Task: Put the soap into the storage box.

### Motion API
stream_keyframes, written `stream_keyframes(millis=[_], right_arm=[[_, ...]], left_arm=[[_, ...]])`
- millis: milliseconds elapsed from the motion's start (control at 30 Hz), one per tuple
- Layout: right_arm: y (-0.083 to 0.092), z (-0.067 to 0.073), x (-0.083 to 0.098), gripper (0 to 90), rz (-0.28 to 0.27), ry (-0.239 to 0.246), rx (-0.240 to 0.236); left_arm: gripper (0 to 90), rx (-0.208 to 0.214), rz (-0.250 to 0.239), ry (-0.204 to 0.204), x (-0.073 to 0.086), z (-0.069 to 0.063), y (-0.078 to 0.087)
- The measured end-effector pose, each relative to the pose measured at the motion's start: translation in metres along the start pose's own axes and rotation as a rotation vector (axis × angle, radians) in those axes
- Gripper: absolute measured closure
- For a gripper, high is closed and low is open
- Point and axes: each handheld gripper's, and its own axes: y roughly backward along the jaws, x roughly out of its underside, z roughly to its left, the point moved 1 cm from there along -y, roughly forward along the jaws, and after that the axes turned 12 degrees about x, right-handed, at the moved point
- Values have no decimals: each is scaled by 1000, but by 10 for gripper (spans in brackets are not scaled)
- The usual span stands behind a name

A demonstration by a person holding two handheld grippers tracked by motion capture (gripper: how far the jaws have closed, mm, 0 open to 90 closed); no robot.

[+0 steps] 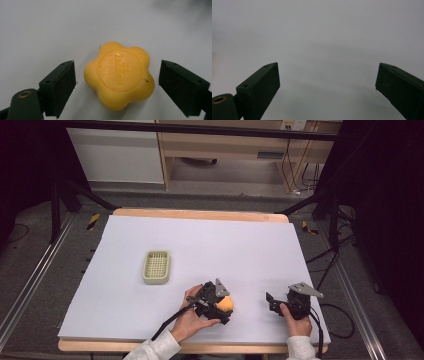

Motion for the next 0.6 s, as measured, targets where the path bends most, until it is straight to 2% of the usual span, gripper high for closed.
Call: stream_keyframes(millis=[233,600], right_arm=[[0,0,0,58,1,0,0],[0,0,0,59,0,0,1]], left_arm=[[145,-6,12,15,0,0,-7],[228,-33,21,41,2,0,-14]])
